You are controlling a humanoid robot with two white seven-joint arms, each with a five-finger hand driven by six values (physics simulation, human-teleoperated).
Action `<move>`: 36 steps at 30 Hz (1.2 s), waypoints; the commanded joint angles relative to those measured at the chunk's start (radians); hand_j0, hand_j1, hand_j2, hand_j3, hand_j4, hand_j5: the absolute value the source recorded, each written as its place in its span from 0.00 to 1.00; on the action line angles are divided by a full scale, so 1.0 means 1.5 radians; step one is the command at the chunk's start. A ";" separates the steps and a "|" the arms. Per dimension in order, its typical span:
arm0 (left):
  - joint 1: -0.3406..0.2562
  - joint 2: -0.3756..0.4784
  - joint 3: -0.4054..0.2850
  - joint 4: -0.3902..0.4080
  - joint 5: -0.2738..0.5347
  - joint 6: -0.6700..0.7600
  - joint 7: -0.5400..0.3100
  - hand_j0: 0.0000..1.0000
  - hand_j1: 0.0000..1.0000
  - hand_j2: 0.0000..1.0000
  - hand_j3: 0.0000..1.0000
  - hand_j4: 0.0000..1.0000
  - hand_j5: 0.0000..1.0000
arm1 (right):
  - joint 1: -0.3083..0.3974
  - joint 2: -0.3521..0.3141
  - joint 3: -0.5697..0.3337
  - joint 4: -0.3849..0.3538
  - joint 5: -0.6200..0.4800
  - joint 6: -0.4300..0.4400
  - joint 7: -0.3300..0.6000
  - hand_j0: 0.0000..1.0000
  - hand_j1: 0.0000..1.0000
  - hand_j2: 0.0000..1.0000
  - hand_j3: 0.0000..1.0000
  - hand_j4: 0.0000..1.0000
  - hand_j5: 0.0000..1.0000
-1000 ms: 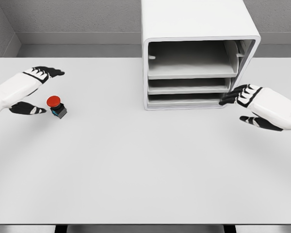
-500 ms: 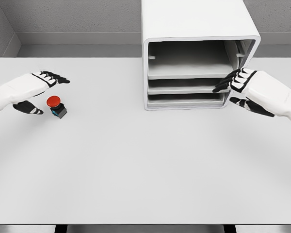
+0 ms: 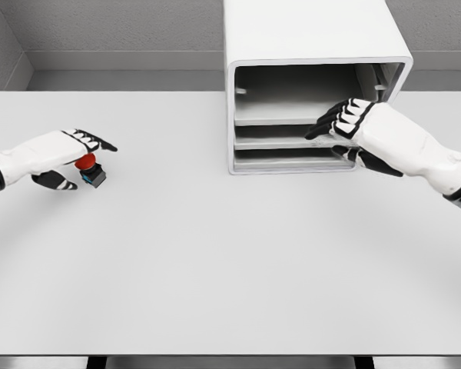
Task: Slide open multi-storey tabletop storage cabinets and put open load switch and slide close multi-storey tabletop storage cabinets
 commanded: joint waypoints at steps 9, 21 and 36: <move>-0.009 -0.005 -0.015 0.023 0.001 0.002 0.000 0.85 0.85 0.85 0.85 0.85 0.85 | -0.056 0.057 0.050 0.068 -0.004 0.000 0.022 0.67 0.67 0.67 0.67 0.67 0.67; -0.021 -0.009 -0.015 0.037 -0.004 0.002 0.000 0.76 0.76 0.76 0.76 0.76 0.76 | -0.118 0.103 0.080 0.154 -0.003 0.000 0.023 0.68 0.68 0.68 0.68 0.68 0.68; -0.021 -0.006 -0.014 0.046 -0.004 0.002 0.000 0.51 0.51 0.51 0.51 0.51 0.51 | -0.167 0.132 0.114 0.219 -0.003 0.000 0.022 0.74 0.74 0.74 0.74 0.74 0.74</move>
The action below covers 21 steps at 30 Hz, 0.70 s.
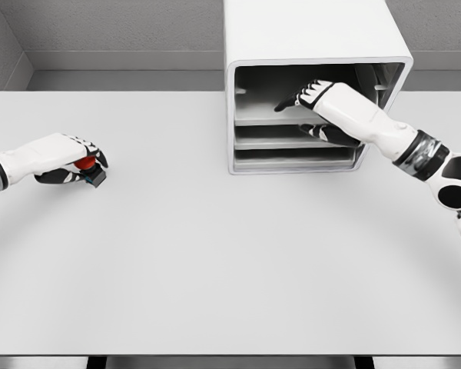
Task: Slide open multi-storey tabletop storage cabinets and put open load switch and slide close multi-storey tabletop storage cabinets
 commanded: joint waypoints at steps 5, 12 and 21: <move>-0.001 0.001 0.005 -0.004 0.003 0.001 0.000 0.43 0.43 0.43 0.43 0.43 0.43 | -0.004 0.003 0.009 0.011 -0.004 0.000 0.000 0.77 0.77 0.77 0.77 0.77 0.77; -0.007 0.001 0.007 -0.007 0.006 0.001 0.000 0.40 0.40 0.40 0.40 0.40 0.40 | -0.014 0.029 0.014 0.045 -0.003 0.000 0.000 0.77 0.77 0.77 0.77 0.77 0.77; -0.010 0.000 0.019 -0.045 0.013 0.001 0.000 0.39 0.39 0.39 0.39 0.39 0.39 | -0.028 0.040 0.039 0.075 -0.001 0.000 0.000 0.77 0.77 0.77 0.77 0.77 0.77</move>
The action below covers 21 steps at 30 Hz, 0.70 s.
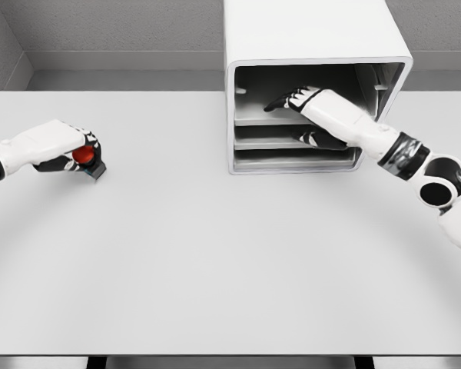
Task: Slide open multi-storey tabletop storage cabinets and put open load switch and slide close multi-storey tabletop storage cabinets
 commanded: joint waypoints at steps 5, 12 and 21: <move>0.000 0.000 0.007 -0.019 0.007 0.002 0.000 0.39 0.39 0.39 0.39 0.39 0.39 | 0.001 0.001 0.003 0.012 0.001 0.000 0.000 0.78 0.78 0.78 0.78 0.78 0.78; 0.008 0.000 0.008 -0.044 0.025 0.002 0.000 0.40 0.40 0.40 0.40 0.40 0.40 | 0.007 0.000 0.009 0.011 0.009 0.000 0.000 0.81 0.81 0.81 0.81 0.81 0.81; 0.010 0.000 0.007 -0.064 0.051 0.002 0.000 0.41 0.41 0.41 0.41 0.41 0.41 | 0.014 -0.006 0.011 0.005 0.008 0.000 -0.001 0.81 0.81 0.81 0.81 0.81 0.81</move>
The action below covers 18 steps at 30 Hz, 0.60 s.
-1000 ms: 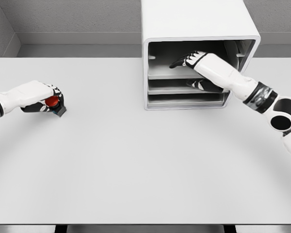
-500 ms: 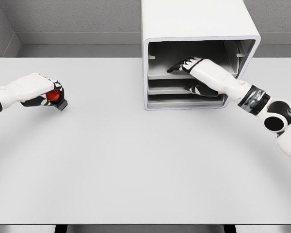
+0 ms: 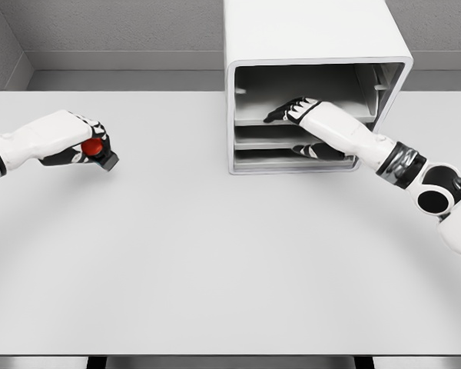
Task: Slide open multi-storey tabletop storage cabinets and put open load switch and slide close multi-storey tabletop storage cabinets
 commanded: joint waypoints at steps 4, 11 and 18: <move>0.008 0.000 0.000 -0.018 0.024 0.002 0.000 0.41 0.41 0.41 0.41 0.41 0.41 | 0.004 -0.009 -0.001 -0.004 -0.003 0.000 0.000 0.72 0.72 0.72 0.72 0.72 0.72; 0.014 0.000 -0.001 -0.036 0.043 0.002 0.000 0.41 0.41 0.41 0.41 0.41 0.41 | 0.006 -0.034 -0.002 -0.041 -0.006 0.000 0.000 0.71 0.71 0.71 0.71 0.71 0.71; 0.029 -0.001 0.000 -0.067 0.057 0.002 0.000 0.41 0.41 0.41 0.41 0.41 0.41 | 0.027 -0.053 -0.005 -0.071 -0.007 0.000 -0.001 0.71 0.71 0.71 0.71 0.71 0.71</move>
